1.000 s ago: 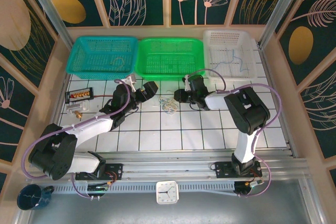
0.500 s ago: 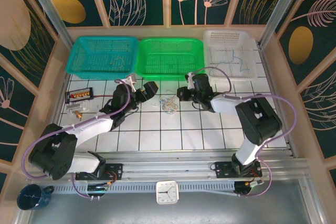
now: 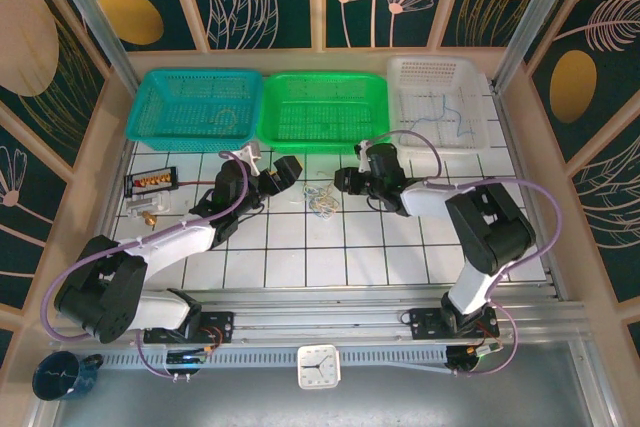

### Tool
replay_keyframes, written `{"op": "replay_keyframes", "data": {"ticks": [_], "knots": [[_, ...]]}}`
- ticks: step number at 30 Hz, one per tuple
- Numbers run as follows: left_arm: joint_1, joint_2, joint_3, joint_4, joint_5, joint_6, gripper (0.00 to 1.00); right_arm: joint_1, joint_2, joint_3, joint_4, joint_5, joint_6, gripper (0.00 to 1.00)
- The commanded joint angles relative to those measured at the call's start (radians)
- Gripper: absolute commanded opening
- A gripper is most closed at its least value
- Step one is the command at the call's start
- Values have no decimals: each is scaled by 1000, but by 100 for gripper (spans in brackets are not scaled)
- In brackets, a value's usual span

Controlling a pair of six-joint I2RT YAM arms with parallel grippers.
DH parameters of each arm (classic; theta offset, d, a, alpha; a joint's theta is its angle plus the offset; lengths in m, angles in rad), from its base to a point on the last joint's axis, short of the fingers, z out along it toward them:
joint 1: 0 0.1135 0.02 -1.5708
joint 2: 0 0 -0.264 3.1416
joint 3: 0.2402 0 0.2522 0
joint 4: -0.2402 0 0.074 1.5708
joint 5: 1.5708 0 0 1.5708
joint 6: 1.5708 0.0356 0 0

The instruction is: Untangle the cables

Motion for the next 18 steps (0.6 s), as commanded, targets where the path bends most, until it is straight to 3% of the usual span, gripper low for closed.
{"op": "replay_keyframes", "data": {"ticks": [1, 18], "knots": [[-2, 6, 12, 20, 12, 7, 99, 6, 34, 30, 79, 20, 9, 39], [-1, 20, 15, 25, 23, 10, 99, 37, 155, 43, 201, 15, 31, 47]]}}
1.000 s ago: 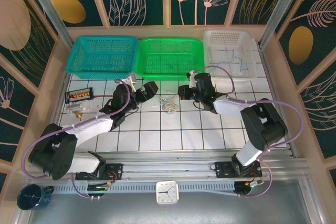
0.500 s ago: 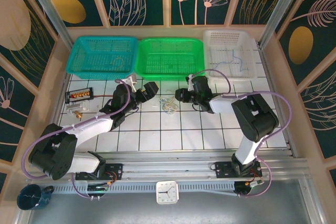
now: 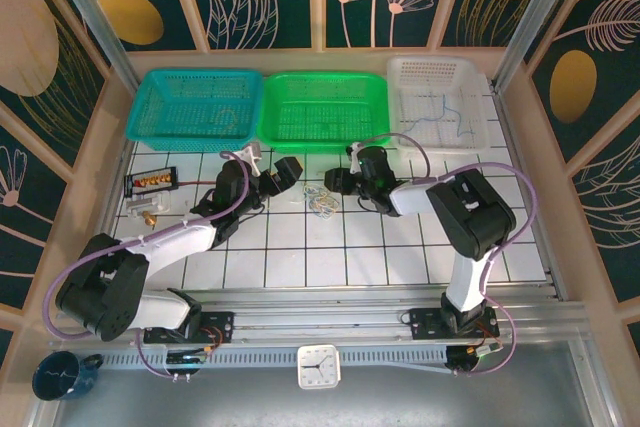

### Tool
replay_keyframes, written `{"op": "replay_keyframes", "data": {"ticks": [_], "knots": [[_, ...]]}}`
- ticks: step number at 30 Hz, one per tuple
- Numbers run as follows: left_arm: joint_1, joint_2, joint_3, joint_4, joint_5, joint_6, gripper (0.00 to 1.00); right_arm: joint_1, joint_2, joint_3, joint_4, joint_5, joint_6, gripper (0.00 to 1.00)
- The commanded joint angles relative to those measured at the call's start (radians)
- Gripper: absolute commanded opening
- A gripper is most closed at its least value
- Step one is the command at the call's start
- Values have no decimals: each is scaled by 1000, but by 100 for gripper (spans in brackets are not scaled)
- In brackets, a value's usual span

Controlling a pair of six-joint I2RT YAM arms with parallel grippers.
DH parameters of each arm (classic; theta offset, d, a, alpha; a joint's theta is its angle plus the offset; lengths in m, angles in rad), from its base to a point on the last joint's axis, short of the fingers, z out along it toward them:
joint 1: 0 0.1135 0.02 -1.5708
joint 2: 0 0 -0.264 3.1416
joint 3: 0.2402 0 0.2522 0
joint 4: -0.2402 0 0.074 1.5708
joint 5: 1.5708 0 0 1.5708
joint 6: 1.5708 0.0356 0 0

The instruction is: Untangle the cables

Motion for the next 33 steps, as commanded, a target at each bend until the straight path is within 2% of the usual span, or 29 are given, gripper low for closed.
{"op": "replay_keyframes", "data": {"ticks": [1, 4, 6, 9, 12, 24, 33], "knots": [[-1, 7, 16, 24, 16, 10, 99, 9, 33, 16, 55, 13, 5, 47], [-2, 3, 14, 23, 15, 12, 99, 10, 48, 8, 68, 16, 1, 45], [-1, 1, 14, 21, 14, 10, 99, 9, 55, 9, 72, 16, -1, 40], [-1, 1, 12, 23, 15, 9, 99, 9, 50, 3, 76, 8, -7, 16], [-2, -3, 9, 24, 11, 7, 99, 9, 28, -3, 70, -7, -15, 1], [-1, -22, 6, 29, 21, 6, 99, 12, -201, -96, 46, -20, -37, 0], [-2, -28, 33, 101, 121, -33, 99, 43, -342, -110, 43, -55, -52, 0]]}}
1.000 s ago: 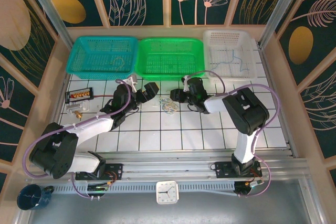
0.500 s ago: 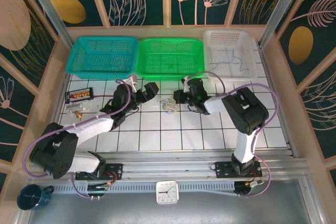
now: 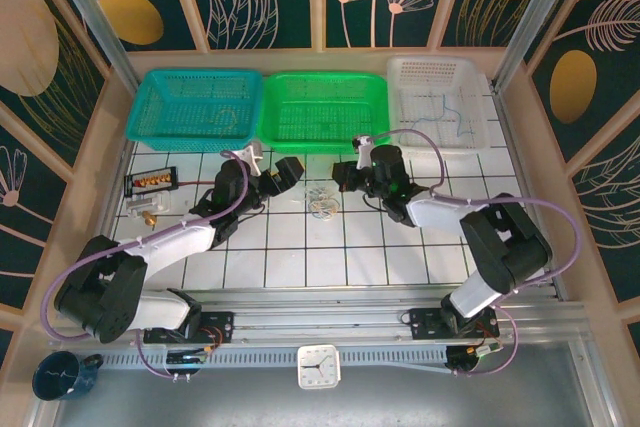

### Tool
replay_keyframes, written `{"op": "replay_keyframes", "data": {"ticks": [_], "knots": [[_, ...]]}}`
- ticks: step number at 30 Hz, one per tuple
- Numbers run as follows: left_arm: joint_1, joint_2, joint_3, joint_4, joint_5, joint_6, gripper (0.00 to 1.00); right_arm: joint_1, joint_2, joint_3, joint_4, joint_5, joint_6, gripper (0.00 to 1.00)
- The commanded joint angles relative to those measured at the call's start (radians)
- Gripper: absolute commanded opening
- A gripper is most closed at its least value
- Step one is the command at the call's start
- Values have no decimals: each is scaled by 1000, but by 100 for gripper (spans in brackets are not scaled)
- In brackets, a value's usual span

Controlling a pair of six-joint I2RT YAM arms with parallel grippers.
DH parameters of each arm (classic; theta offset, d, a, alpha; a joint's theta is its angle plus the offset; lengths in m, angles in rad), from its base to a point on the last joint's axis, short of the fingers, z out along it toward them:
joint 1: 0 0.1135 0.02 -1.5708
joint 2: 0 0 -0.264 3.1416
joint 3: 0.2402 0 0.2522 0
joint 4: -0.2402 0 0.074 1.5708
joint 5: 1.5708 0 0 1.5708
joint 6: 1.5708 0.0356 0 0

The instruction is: Untangle the cables

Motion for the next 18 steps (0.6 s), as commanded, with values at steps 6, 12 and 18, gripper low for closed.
{"op": "replay_keyframes", "data": {"ticks": [6, 12, 18], "knots": [[-2, 25, 50, 184, 131, -104, 90, 50, -99, 14, -37, -19, -45, 0], [-1, 43, 63, 250, 155, -151, 77, 63, -110, 24, -48, -17, -48, 0], [-3, 55, 56, 279, 170, -179, 69, 74, -109, 37, -51, -10, -49, 0]]}}
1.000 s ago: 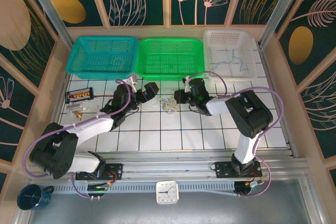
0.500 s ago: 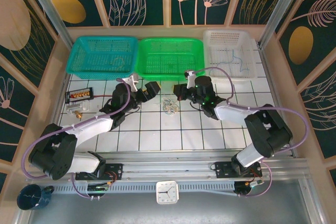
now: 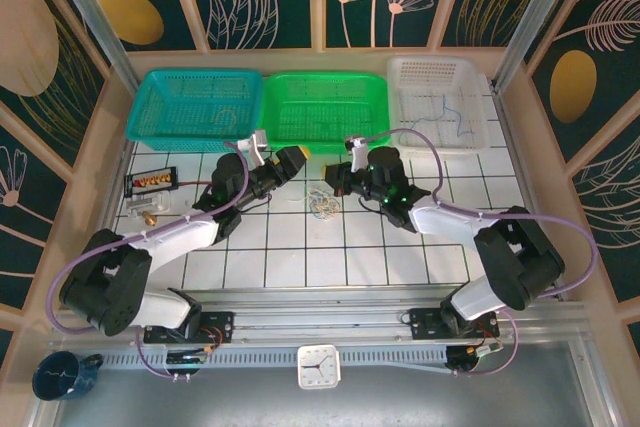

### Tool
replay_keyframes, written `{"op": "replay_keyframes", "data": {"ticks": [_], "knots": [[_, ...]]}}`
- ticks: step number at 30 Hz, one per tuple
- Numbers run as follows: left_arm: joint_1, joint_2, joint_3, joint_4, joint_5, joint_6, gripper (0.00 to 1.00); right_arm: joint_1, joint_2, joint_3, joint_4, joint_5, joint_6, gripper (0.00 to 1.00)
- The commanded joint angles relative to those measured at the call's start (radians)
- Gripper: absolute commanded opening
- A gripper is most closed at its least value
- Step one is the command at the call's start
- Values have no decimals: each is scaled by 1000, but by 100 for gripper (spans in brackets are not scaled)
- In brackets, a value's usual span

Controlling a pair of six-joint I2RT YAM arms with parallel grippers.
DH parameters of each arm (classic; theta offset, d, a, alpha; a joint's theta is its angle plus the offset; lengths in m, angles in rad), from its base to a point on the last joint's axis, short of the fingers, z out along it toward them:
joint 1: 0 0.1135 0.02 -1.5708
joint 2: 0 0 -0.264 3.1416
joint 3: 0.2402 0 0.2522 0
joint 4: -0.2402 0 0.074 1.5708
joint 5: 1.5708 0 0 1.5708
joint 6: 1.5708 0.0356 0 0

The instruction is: Untangle the cables

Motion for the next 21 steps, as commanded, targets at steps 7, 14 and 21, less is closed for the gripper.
{"op": "replay_keyframes", "data": {"ticks": [7, 14, 21], "knots": [[-5, 24, -7, 92, 25, -45, 67, 18, -27, 52, -10, 2, -23, 0], [-4, 45, -15, 108, 29, -45, 63, 27, -21, 73, -20, 2, -25, 0], [-5, 57, -10, 121, 28, -43, 52, 39, -7, 85, -26, 1, -26, 0]]}}
